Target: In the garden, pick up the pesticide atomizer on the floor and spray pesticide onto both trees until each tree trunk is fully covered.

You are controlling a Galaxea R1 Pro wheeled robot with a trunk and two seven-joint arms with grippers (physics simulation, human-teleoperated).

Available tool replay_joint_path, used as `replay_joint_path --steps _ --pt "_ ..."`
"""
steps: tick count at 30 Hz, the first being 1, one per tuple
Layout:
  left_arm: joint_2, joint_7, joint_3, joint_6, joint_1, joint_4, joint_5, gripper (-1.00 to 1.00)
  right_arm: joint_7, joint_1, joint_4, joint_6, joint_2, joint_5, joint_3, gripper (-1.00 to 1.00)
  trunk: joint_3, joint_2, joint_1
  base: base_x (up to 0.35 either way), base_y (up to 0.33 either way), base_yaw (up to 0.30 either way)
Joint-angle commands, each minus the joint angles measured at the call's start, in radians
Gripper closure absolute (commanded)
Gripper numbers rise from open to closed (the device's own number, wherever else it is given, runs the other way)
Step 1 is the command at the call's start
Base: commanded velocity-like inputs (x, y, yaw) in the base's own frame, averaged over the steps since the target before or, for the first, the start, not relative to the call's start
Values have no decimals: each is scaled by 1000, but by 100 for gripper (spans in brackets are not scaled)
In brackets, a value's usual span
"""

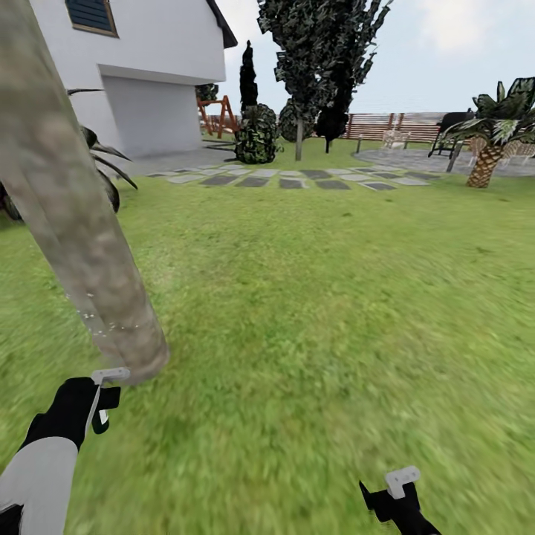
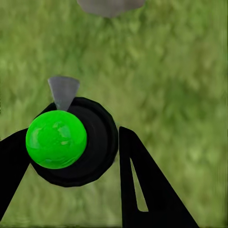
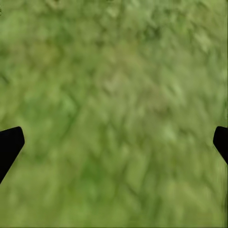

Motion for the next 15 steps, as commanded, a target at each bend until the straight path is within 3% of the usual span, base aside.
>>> replay_joint_path --steps 1,5,15 --pt "-1 -9 4 3 -1 -2 -11 100 7 0 0 -3 0 5 -9 -100 -1 0 0 104 -266 275" --pt "-1 -8 4 3 -1 -2 -11 100 7 0 0 -3 0 5 -9 -100 -1 0 0 146 -260 157" --pt "-1 -8 4 3 -1 -2 -11 100 7 0 0 -3 0 5 -9 -100 -1 0 0 198 -225 16"
